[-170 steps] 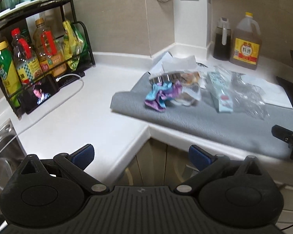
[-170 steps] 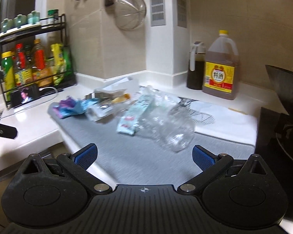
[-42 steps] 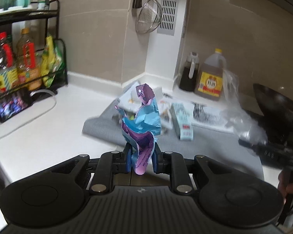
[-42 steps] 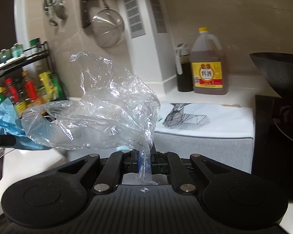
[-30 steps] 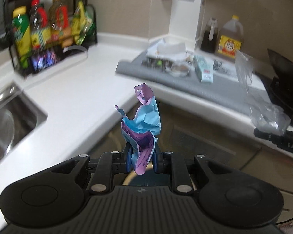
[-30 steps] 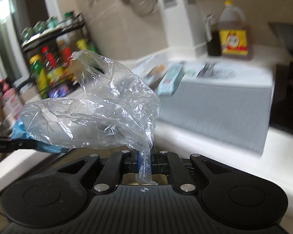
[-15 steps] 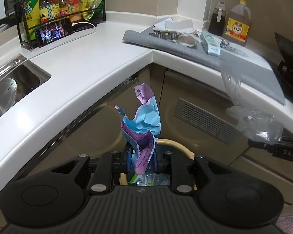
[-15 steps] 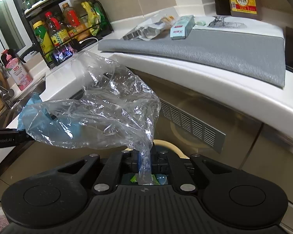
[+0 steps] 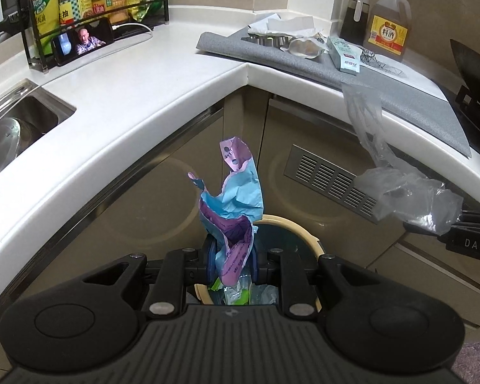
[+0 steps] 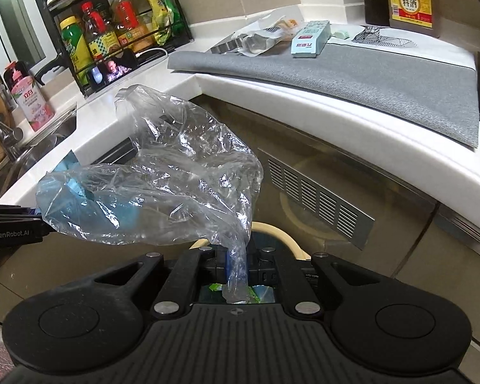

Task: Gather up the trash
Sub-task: 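Lower both held items down into the trash bin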

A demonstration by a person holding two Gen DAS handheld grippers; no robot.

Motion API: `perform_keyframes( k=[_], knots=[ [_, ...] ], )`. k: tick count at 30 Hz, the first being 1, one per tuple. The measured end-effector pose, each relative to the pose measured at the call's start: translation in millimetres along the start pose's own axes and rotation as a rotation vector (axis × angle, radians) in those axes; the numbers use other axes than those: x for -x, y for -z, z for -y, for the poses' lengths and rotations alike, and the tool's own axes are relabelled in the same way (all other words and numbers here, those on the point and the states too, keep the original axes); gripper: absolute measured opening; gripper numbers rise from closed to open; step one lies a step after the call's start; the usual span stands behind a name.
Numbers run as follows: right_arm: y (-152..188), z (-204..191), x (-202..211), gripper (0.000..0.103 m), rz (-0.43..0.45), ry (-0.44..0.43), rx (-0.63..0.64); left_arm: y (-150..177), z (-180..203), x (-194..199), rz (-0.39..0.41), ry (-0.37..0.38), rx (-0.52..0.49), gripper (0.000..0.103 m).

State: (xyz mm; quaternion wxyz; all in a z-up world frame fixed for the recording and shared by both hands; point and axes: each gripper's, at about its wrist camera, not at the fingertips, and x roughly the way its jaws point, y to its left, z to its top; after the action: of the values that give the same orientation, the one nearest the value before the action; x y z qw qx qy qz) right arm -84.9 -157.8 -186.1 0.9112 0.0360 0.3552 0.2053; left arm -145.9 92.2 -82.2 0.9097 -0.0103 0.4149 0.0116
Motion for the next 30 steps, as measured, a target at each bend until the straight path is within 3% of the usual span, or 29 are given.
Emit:
perform_keyframes(
  k=[30],
  knots=[
    [-3.1, 2.0, -23.3, 0.008, -0.075, 0.021, 0.017, -1.6, 0.1, -30.3, -0.067, 0.005, -0.011, 0.022]
  ],
)
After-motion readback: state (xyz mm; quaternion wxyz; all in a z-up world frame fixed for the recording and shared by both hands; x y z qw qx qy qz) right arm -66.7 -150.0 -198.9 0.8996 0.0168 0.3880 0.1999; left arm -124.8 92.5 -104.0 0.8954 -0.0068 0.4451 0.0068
